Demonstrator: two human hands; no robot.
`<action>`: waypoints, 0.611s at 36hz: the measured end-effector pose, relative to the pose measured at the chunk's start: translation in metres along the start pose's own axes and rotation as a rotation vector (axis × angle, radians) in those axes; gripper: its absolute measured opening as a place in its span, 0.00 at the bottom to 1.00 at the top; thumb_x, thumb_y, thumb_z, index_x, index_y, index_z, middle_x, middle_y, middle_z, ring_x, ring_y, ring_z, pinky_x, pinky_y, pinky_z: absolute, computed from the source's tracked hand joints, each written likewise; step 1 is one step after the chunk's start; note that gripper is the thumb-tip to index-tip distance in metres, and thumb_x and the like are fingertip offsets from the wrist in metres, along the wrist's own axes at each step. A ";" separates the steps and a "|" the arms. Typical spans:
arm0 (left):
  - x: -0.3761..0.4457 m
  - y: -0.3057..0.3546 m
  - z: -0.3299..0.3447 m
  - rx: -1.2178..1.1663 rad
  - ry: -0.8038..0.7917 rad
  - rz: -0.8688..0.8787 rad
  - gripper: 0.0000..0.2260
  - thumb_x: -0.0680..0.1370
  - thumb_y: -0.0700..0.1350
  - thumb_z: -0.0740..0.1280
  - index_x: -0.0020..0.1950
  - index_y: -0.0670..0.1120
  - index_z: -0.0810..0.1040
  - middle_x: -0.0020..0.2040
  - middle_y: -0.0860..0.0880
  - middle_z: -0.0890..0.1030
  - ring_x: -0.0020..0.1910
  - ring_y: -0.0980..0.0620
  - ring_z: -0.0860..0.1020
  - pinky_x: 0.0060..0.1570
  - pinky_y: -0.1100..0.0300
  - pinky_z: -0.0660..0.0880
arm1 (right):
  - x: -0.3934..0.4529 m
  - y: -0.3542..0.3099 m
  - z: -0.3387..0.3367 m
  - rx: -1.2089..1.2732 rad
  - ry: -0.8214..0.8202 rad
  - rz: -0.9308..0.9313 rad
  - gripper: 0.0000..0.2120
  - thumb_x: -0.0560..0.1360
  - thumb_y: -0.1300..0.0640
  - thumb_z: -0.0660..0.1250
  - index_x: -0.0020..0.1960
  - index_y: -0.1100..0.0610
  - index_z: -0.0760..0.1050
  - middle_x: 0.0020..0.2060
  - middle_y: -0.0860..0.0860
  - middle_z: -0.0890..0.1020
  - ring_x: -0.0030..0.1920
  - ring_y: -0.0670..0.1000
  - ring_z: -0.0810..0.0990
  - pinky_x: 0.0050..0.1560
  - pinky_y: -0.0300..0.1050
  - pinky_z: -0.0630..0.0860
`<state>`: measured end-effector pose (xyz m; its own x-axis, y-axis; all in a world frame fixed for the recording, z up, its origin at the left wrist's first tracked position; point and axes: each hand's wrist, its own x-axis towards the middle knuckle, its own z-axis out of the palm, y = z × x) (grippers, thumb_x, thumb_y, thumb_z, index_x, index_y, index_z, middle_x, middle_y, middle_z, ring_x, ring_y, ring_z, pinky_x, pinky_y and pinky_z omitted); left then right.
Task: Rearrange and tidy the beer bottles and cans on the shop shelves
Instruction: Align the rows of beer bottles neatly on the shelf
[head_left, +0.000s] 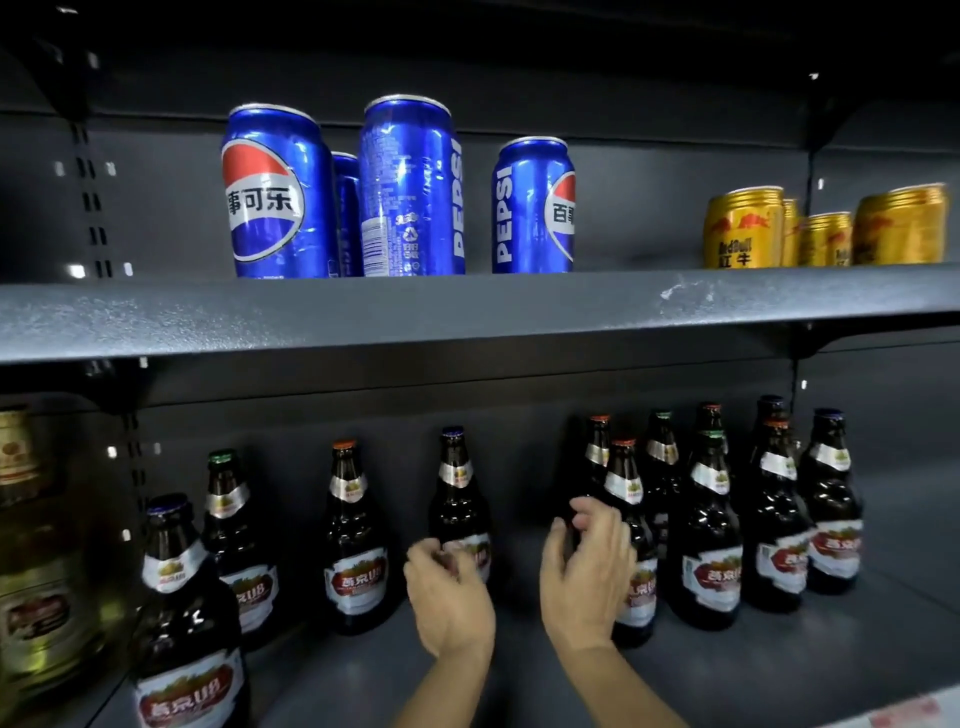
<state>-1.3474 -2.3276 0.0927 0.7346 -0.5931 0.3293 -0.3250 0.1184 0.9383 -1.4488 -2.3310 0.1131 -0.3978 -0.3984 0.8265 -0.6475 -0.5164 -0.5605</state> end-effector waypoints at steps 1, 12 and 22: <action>-0.007 0.002 0.005 -0.019 -0.021 0.044 0.06 0.79 0.43 0.63 0.55 0.45 0.72 0.53 0.46 0.75 0.51 0.44 0.75 0.46 0.54 0.70 | 0.006 0.004 -0.007 -0.009 0.020 -0.014 0.12 0.73 0.52 0.59 0.53 0.55 0.71 0.43 0.48 0.75 0.45 0.50 0.71 0.46 0.44 0.62; -0.061 0.013 0.075 -0.034 -1.003 0.023 0.38 0.71 0.44 0.74 0.75 0.49 0.57 0.69 0.53 0.67 0.70 0.54 0.68 0.67 0.60 0.69 | 0.053 0.027 -0.031 -0.123 -0.392 0.380 0.29 0.78 0.52 0.65 0.75 0.58 0.59 0.68 0.55 0.71 0.68 0.57 0.68 0.64 0.50 0.67; -0.070 0.014 0.059 -0.079 -0.636 -0.061 0.21 0.73 0.43 0.69 0.63 0.59 0.71 0.51 0.57 0.82 0.51 0.59 0.80 0.54 0.60 0.77 | 0.055 0.015 -0.037 -0.239 -0.538 0.291 0.25 0.78 0.45 0.64 0.71 0.51 0.64 0.63 0.48 0.75 0.65 0.53 0.69 0.55 0.50 0.73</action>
<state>-1.4385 -2.3321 0.0762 0.2463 -0.9540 0.1707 -0.2313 0.1132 0.9663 -1.5045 -2.3325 0.1526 -0.2377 -0.8522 0.4661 -0.7136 -0.1724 -0.6790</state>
